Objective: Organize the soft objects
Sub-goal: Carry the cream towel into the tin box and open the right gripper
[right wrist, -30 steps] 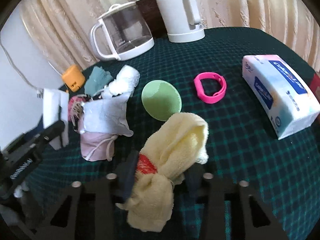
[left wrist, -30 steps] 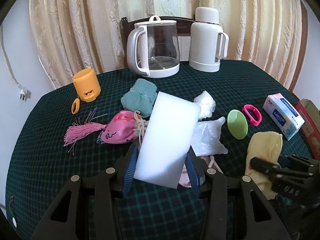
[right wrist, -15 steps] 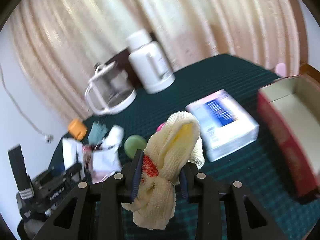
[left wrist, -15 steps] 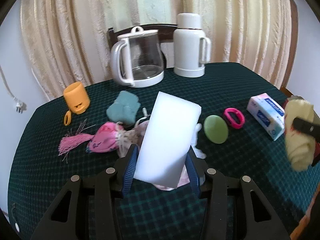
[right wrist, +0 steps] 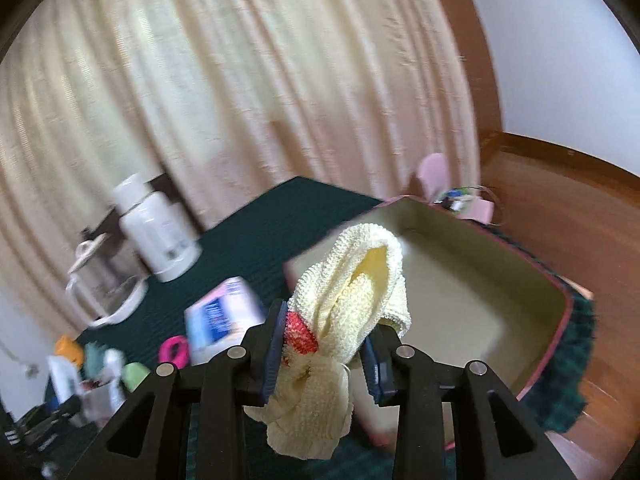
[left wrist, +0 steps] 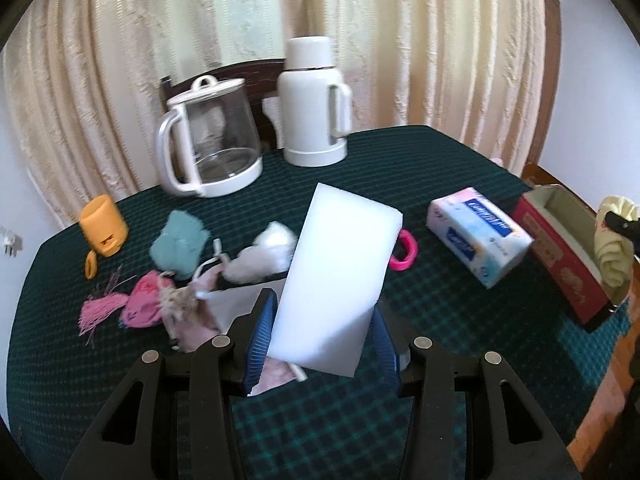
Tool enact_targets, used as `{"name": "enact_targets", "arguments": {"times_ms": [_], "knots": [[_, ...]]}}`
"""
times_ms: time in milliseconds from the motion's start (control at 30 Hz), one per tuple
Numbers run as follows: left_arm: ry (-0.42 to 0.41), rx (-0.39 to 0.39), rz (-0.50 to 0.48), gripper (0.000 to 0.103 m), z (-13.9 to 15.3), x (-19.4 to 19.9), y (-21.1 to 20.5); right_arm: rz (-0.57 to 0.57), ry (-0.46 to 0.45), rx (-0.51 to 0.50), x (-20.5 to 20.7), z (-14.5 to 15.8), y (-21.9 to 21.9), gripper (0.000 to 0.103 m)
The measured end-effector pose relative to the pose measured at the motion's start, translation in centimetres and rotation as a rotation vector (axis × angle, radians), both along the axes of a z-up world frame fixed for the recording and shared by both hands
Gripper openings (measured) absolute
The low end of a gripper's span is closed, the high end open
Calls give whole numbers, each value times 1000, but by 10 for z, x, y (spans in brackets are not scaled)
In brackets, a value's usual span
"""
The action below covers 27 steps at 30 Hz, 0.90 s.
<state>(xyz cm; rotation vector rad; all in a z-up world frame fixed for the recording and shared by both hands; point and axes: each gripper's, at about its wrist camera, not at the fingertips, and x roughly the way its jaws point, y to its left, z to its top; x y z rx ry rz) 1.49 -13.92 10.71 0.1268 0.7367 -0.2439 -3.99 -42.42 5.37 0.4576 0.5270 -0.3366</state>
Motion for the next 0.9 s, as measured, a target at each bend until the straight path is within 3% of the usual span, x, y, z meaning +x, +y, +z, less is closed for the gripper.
{"name": "enact_targets", "arguments": {"times_ms": [333,467,500,900], "knots": [[10,-1,-73,48,2,13,-46,-65,68,6,12,-28,-41,39],[16,7,-73,48,0,26,-57,-87,59,-2,7,-33,-47,66],[19,7,-73,48,0,29,-58,-90,56,-20,7,-33,-45,66],[35,11,-104,48,-6,60,-86,60,-6,-91,38,-9,-10,71]]}}
